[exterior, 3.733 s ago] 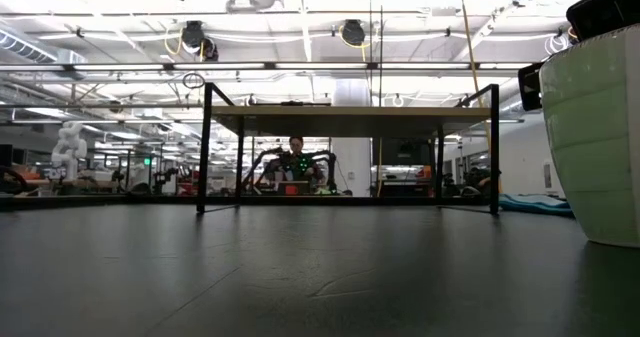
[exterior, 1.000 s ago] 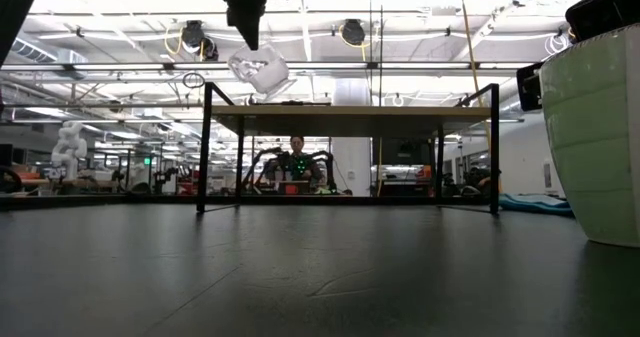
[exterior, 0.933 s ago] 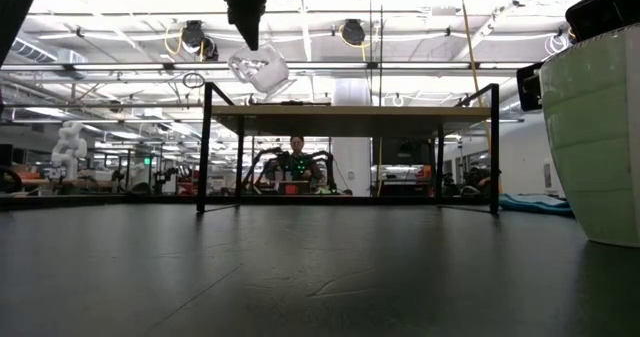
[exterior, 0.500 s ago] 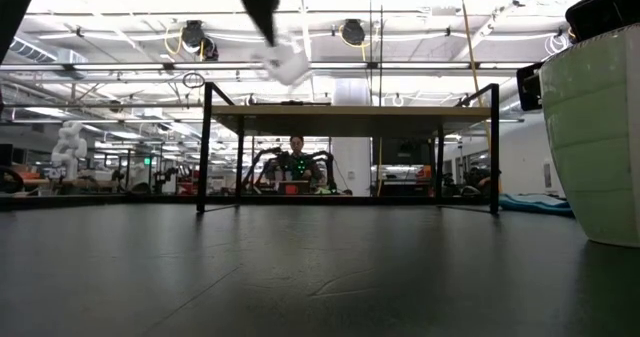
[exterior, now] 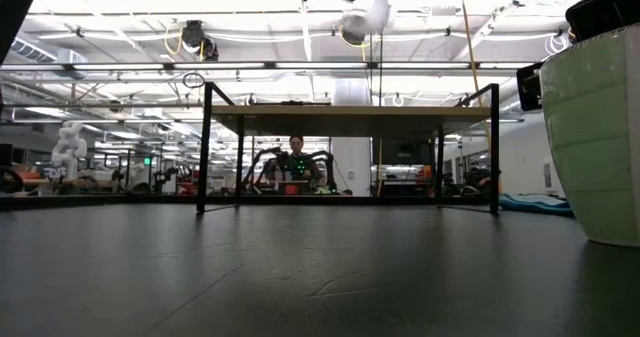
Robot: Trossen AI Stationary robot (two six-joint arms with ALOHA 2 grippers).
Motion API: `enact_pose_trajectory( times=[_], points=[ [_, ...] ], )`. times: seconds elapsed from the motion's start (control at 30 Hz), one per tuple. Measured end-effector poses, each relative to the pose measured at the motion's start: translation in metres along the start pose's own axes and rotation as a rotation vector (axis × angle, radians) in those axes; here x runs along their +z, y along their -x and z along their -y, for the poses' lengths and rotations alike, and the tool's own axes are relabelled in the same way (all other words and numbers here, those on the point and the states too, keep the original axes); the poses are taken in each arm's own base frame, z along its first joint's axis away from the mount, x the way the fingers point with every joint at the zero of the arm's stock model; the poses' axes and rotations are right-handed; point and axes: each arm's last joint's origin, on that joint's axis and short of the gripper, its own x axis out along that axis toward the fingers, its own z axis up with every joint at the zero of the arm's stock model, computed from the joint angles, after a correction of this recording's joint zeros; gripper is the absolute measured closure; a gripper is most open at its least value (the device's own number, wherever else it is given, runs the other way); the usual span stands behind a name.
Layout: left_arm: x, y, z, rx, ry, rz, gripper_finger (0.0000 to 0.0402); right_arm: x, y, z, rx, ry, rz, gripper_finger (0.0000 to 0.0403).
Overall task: Stack small to large cups/mugs on shelf
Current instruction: Put the transparent mug on the shelf
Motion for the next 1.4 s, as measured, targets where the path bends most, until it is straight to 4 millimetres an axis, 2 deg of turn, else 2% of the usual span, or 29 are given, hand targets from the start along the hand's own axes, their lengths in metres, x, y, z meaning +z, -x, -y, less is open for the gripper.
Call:
enact_pose_trajectory(
  times=[0.13, 0.27, 0.53, 0.63, 0.73, 0.87, 1.0, 1.13, 1.4],
  points=[
    [0.006, 0.002, -0.016, -0.030, 0.013, 0.111, 0.0401, 0.000, 0.000, 0.000, 0.000, 0.000, 0.000, 0.0403],
    [-0.004, -0.005, -0.033, -0.030, 0.072, 0.071, 0.0401, -0.001, 0.000, 0.000, 0.001, 0.000, -0.007, 0.0403],
    [-0.027, -0.045, -0.035, -0.118, 0.103, -0.099, 0.0401, -0.003, -0.002, 0.000, 0.003, -0.003, -0.041, 0.0403],
    [-0.027, -0.052, -0.036, -0.117, 0.088, -0.090, 0.0401, -0.004, -0.003, 0.000, 0.004, -0.005, -0.049, 0.0403],
    [-0.023, -0.050, -0.037, -0.107, 0.080, -0.052, 0.0401, -0.004, -0.003, 0.000, 0.005, -0.006, -0.051, 0.0403],
    [-0.027, -0.050, -0.037, -0.092, 0.101, -0.090, 0.0401, -0.004, -0.004, 0.000, 0.004, -0.008, -0.044, 0.0403],
    [-0.034, -0.042, -0.037, -0.021, 0.148, -0.209, 0.0401, -0.004, -0.004, 0.000, 0.004, -0.008, -0.045, 0.0403],
    [-0.047, -0.031, -0.033, 0.046, 0.172, -0.409, 0.0401, -0.004, -0.004, 0.000, 0.005, -0.007, -0.044, 0.0403],
    [-0.040, -0.002, -0.025, 0.079, 0.182, -0.523, 0.0401, -0.003, -0.004, 0.000, 0.004, -0.001, -0.036, 0.0403]
  ],
)
